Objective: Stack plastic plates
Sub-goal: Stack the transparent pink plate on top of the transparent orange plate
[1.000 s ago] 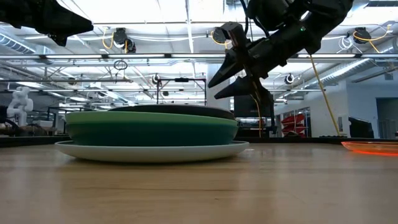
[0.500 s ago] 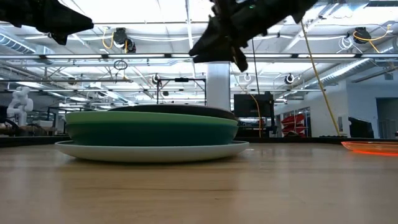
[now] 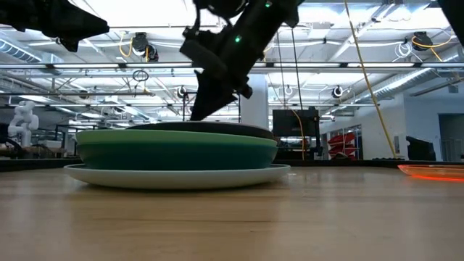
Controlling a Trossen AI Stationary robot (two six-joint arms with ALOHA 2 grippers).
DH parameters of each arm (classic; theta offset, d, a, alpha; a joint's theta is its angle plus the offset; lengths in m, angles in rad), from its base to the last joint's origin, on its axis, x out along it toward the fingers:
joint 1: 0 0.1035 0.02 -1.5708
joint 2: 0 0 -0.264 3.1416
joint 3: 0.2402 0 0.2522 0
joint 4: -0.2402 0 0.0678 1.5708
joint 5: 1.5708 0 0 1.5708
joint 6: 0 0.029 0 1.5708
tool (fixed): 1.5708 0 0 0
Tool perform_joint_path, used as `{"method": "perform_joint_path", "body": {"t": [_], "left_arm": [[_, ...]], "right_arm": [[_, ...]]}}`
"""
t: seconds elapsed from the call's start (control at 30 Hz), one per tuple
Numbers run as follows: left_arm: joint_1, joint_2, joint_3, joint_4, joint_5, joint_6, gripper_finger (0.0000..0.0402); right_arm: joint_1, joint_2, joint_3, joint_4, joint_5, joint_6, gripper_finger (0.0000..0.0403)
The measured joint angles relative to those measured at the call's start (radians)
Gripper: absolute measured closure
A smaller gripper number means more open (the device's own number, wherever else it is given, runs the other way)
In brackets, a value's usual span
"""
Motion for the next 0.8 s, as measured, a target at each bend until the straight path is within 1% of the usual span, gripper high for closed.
{"method": "perform_joint_path", "body": {"t": [0.1, 0.2, 0.33, 0.63, 0.8], "left_arm": [[0.000, 0.000, 0.000, -0.001, 0.000, 0.000, 0.0319], [0.000, 0.000, 0.000, -0.002, 0.000, 0.000, 0.0319], [0.000, 0.000, 0.000, -0.002, 0.000, 0.000, 0.0319], [0.000, 0.000, 0.000, 0.000, 0.000, -0.001, 0.0319], [0.000, 0.000, 0.000, 0.000, 0.000, -0.001, 0.0319]], "right_arm": [[0.004, 0.039, 0.060, -0.073, 0.003, -0.015, 0.0399], [0.008, 0.061, 0.083, -0.110, 0.002, -0.014, 0.0401], [0.015, 0.086, 0.083, -0.113, -0.003, -0.013, 0.0401], [0.049, 0.084, 0.082, -0.081, -0.007, -0.013, 0.0401], [0.056, 0.084, 0.082, -0.080, 0.021, -0.012, 0.0401]]}}
